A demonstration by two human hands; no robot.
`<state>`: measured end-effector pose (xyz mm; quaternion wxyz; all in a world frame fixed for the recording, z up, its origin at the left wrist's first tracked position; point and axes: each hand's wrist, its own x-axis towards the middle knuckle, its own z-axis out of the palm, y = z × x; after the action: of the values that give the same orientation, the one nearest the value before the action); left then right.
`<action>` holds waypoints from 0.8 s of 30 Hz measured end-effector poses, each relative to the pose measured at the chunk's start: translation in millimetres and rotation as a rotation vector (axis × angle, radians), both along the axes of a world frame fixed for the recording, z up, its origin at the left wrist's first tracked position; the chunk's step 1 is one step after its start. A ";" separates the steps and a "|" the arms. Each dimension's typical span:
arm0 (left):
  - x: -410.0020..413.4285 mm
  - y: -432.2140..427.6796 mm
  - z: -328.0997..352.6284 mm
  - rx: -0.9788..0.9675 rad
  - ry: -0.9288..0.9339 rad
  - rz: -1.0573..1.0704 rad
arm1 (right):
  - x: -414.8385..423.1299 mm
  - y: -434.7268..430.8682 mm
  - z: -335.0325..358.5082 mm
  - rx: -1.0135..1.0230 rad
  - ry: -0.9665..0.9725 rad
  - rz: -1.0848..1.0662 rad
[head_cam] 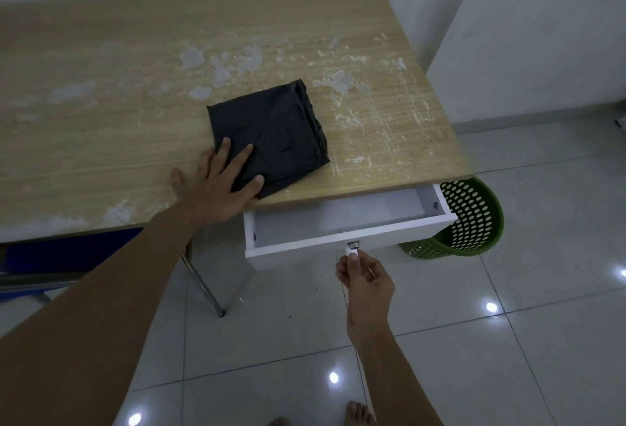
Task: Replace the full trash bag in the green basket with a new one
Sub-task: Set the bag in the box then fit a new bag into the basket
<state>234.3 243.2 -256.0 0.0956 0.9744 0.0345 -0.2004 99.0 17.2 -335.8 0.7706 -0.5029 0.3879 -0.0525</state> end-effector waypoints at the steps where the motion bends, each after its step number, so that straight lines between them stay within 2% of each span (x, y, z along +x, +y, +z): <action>1: 0.9 0.5 0.9 -0.014 0.015 0.004 | 3.5 0.8 0.5 -0.001 -0.002 0.004; 13: 1.9 0.5 -2.3 0.016 0.012 0.003 | 55.5 14.4 -1.0 -0.001 -0.020 0.079; 24: -1.4 0.7 -3.3 0.038 -0.020 -0.024 | 62.0 9.8 -0.5 0.033 0.046 0.158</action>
<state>232.9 243.9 -259.2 0.0750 0.9784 0.0259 -0.1911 161.0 27.0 -336.3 0.7715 -0.5202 0.3655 0.0266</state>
